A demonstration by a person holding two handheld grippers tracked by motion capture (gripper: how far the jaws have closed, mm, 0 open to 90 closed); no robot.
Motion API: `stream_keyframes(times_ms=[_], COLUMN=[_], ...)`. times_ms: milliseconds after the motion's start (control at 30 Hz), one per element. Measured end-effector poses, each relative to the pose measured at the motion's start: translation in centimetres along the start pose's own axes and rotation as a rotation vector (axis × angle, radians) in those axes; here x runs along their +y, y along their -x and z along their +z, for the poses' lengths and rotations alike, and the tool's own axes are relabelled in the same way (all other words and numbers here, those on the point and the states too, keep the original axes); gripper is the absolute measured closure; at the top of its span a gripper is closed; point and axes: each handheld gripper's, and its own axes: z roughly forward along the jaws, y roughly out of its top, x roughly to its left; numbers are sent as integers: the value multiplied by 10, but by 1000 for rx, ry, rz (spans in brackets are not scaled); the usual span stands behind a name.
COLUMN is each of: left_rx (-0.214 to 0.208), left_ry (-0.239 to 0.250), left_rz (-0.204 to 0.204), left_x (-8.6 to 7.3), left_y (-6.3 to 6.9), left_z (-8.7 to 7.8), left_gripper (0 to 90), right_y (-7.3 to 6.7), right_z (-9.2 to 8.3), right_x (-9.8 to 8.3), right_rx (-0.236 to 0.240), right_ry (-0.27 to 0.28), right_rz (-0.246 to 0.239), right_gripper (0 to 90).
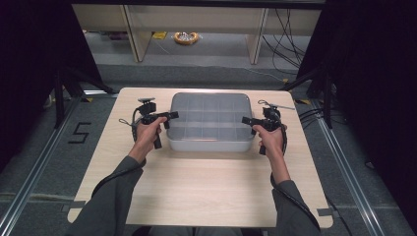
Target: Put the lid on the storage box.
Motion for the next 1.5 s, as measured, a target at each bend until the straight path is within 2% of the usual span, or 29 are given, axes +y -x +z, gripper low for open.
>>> stream_keyframes(times_ms=[33,67,100,233,300,433,467,500,533,667,867,900,1000,1133,1167,1267,1400,1433,1500], left_rx=[-12,-26,-39,-55,-65,-84,-90,-96,-98,-104,-109,-120,-118,-111,-110,-105,-114,-122,-121], left_ry=[8,12,17,23,17,7,4,2,-2,-13,-24,-28,-28,-38,-41,-44,-61,-66,-74], left_rz=[5,18,26,66,85,125,129,133,144,192,220,226,235,266,272,324,345,348,363], left_x=[1,2,3,0,-5,-17,-20,-23,-26,-39,-57,-59,-66,-76,-79,-90,-106,-110,-117], left_y=[0,-1,-1,-3,-3,-2,-3,-2,-2,-1,4,4,4,5,6,8,8,8,8], left_z=[-5,-10,-16,-43,-55,-69,-72,-74,-76,-84,-90,-91,-92,-96,-97,-100,-105,-106,-109], left_gripper=[368,361,358,338,337,337,334,333,333,332,324,324,321,317,316,311,297,292,288], right_y=[6,1,9,17,19,20,15,15,18,14,6,5,2,-2,-3,-5,-7,-9,-7], right_z=[-1,-6,-7,-25,-34,-44,-47,-49,-49,-56,-64,-64,-69,-73,-74,-78,-82,-83,-84], right_x=[2,2,4,8,6,0,-3,-5,-7,-15,-30,-32,-38,-48,-50,-57,-69,-73,-80], right_rx=[-2,5,-1,-3,-4,9,13,19,26,51,76,65,79,96,92,99,107,98,96], right_ry=[33,15,43,59,67,63,43,42,57,54,54,58,52,57,58,53,43,28,20], right_rz=[-57,18,-69,-89,-82,-104,-60,-72,-122,-132,-163,-174,-182,-194,-205,-214,-237,-209,-244], right_gripper=[381,369,368,362,362,359,358,355,353,349,339,337,332,324,320,317,308,305,301])
